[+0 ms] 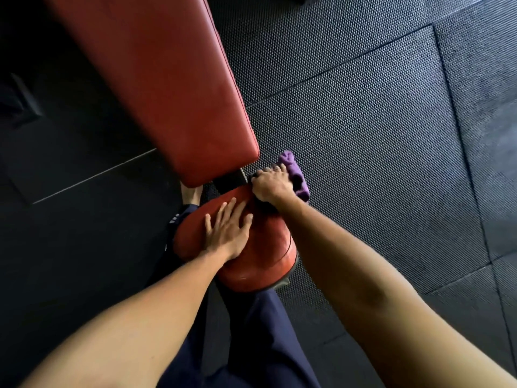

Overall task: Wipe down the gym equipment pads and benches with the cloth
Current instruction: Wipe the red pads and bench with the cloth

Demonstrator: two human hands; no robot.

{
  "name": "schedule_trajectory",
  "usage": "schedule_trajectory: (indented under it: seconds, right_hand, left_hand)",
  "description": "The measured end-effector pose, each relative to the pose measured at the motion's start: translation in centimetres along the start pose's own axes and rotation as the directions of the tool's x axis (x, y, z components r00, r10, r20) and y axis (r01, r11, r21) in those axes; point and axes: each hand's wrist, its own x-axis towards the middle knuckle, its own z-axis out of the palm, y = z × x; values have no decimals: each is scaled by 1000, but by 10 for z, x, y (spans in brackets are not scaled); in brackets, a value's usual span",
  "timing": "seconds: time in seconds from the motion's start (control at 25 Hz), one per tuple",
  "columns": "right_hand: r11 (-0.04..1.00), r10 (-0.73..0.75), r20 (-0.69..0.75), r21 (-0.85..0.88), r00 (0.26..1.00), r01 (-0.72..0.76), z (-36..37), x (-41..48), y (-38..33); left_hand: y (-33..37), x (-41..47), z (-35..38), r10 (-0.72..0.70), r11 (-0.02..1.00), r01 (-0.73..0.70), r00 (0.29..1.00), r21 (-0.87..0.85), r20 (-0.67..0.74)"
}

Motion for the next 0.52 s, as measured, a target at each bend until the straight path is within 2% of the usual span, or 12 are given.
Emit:
schedule_trajectory:
  seconds: [0.16,0.24,0.36,0.44,0.52]
  right_hand:
    - [972,-159,-132,151,978,179,3,-50,21]
    - [975,-196,-152,78,969,209,9,-74,36]
    - [994,-102,-157,-41,982,97,8,-61,53]
    - [999,-7,-107,-36,994,3,-5,-28,50]
    - [1000,14,-22,7,1000,-14,-10,-2,27]
  left_hand:
    - [2,-1,-1,-14,1000,14,1000,8,11]
    - [3,-1,-1,-18,1000,18,1000,-15,-6]
    - [3,-2,0,-10,999,9,1000,-50,-21]
    - [3,-3,1,-3,998,1,1000,-57,-30]
    - [1,-3,0,3,999,-5,999,-52,-41]
